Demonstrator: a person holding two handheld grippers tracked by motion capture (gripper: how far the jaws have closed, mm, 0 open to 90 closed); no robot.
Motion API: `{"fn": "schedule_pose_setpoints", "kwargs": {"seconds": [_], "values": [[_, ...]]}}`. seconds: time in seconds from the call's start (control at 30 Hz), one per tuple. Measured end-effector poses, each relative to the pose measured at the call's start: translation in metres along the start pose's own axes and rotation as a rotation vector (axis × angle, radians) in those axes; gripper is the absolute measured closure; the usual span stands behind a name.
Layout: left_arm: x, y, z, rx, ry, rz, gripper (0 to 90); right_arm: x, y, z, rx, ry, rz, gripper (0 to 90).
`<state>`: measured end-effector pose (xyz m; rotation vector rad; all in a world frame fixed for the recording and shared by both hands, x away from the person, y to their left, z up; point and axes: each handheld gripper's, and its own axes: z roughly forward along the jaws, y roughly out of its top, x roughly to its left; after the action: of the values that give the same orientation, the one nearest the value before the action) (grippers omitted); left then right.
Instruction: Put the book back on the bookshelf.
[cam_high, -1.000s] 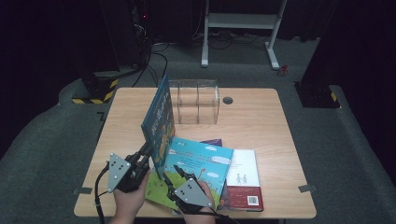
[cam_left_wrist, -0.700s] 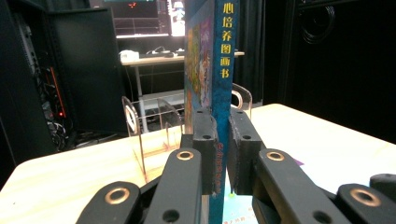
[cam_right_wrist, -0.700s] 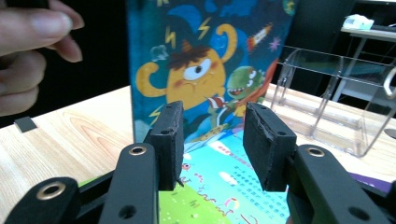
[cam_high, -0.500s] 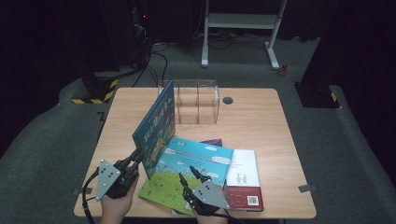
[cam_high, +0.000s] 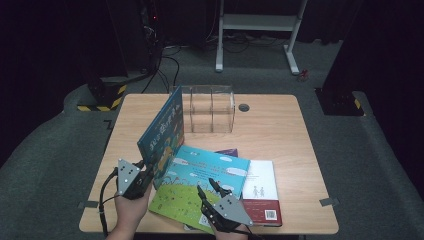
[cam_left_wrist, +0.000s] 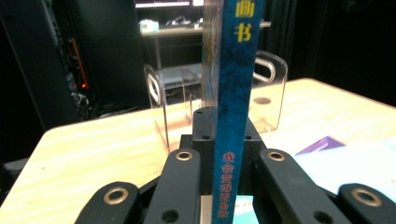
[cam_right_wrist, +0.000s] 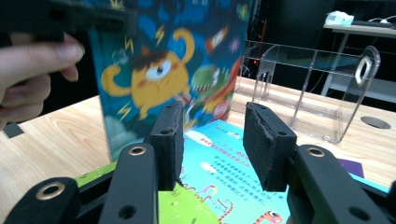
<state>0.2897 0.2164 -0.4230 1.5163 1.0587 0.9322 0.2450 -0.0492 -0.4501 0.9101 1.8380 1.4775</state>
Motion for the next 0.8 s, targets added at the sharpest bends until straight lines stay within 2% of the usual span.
{"fn": "schedule_pose_setpoints", "kwargs": {"seconds": [0.17, 0.23, 0.3, 0.33, 0.37, 0.4, 0.43, 0.6, 0.73, 0.8], "values": [[0.012, -0.004, -0.001, -0.009, 0.002, -0.056, 82.9, -0.005, -0.003, -0.001, 0.007, -0.003, 0.013, 58.1], [0.016, -0.003, -0.001, -0.001, -0.001, -0.051, 82.2, -0.007, -0.004, -0.001, 0.009, -0.004, 0.018, 58.1], [0.017, -0.002, 0.003, 0.030, -0.008, -0.050, 78.5, -0.009, -0.006, -0.002, 0.010, -0.005, 0.023, 58.1], [0.016, -0.004, 0.007, 0.051, -0.005, -0.033, 76.2, -0.009, -0.006, -0.002, 0.011, -0.004, 0.025, 58.1], [0.016, -0.005, 0.008, 0.051, 0.001, -0.029, 74.5, -0.011, -0.006, -0.003, 0.015, -0.004, 0.022, 58.1], [0.015, -0.005, 0.009, 0.049, 0.012, -0.029, 78.1, -0.012, -0.007, -0.003, 0.018, -0.007, 0.023, 58.1], [0.016, -0.005, 0.009, 0.047, 0.007, -0.028, 80.7, -0.014, -0.007, -0.004, 0.019, -0.008, 0.021, 58.1], [0.010, -0.006, 0.010, 0.034, 0.009, -0.026, 82.8, -0.027, -0.009, -0.011, 0.040, -0.025, 0.001, 57.3], [0.008, -0.007, 0.010, 0.023, 0.016, -0.031, 83.0, -0.039, -0.013, -0.015, 0.095, -0.029, -0.030, 54.7], [0.009, -0.008, 0.010, 0.017, 0.015, -0.041, 83.0, -0.045, -0.017, -0.016, 0.126, -0.012, -0.011, 53.1]]}}
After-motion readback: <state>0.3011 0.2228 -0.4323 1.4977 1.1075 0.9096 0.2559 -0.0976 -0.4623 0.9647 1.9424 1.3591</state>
